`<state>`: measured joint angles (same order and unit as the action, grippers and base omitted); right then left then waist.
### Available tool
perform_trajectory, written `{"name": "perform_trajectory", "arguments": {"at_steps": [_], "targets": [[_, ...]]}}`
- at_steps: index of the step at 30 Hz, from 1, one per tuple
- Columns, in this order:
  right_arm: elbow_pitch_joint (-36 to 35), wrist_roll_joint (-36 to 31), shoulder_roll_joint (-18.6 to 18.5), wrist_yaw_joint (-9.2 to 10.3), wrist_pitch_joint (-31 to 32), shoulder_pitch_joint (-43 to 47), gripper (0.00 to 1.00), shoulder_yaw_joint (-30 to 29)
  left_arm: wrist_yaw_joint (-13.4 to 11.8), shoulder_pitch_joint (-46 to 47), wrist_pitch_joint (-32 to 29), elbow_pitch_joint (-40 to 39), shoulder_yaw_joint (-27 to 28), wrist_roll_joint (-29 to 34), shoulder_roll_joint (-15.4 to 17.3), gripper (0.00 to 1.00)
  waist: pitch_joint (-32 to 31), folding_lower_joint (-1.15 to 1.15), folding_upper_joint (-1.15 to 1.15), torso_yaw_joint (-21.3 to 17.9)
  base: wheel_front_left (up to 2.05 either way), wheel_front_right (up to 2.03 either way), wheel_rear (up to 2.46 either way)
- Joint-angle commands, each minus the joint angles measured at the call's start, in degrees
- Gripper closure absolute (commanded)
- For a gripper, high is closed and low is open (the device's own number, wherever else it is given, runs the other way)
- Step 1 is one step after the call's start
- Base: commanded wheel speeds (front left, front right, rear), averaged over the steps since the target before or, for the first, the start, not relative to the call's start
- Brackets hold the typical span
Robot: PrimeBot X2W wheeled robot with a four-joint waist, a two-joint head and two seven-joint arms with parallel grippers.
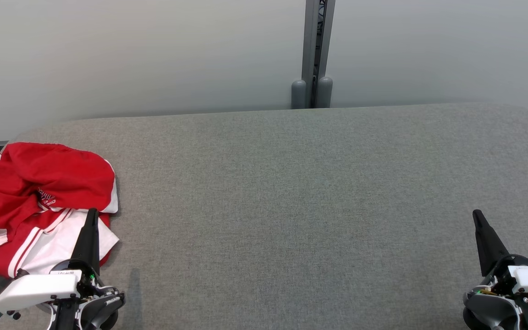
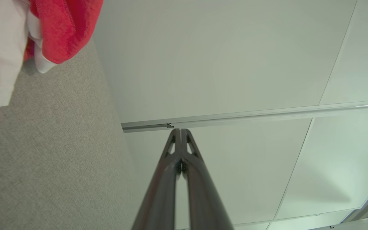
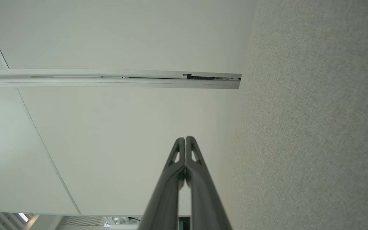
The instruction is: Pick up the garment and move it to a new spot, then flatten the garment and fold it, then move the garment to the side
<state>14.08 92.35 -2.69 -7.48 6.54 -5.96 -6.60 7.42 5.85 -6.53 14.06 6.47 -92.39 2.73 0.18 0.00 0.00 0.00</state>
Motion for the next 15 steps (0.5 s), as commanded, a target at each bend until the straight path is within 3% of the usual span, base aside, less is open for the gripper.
{"name": "perform_trajectory", "arguments": {"at_steps": [1, 15], "targets": [[-0.2, 0.1, -0.3, -0.03, 0.1, -0.5, 1.0, 0.0, 0.2, 0.9, -0.1, 0.0, 0.2, 0.0, 0.3, 1.0, 0.0, 0.0, 0.0, 0.0, 0.0, 0.0, 0.0], [-0.2, 0.1, -0.3, -0.03, 0.1, -0.5, 1.0, 0.0, 0.2, 0.9, -0.1, 0.0, 0.2, 0.0, 0.3, 1.0, 0.0, 0.0, 0.0, 0.0, 0.0, 0.0, 0.0]]}}
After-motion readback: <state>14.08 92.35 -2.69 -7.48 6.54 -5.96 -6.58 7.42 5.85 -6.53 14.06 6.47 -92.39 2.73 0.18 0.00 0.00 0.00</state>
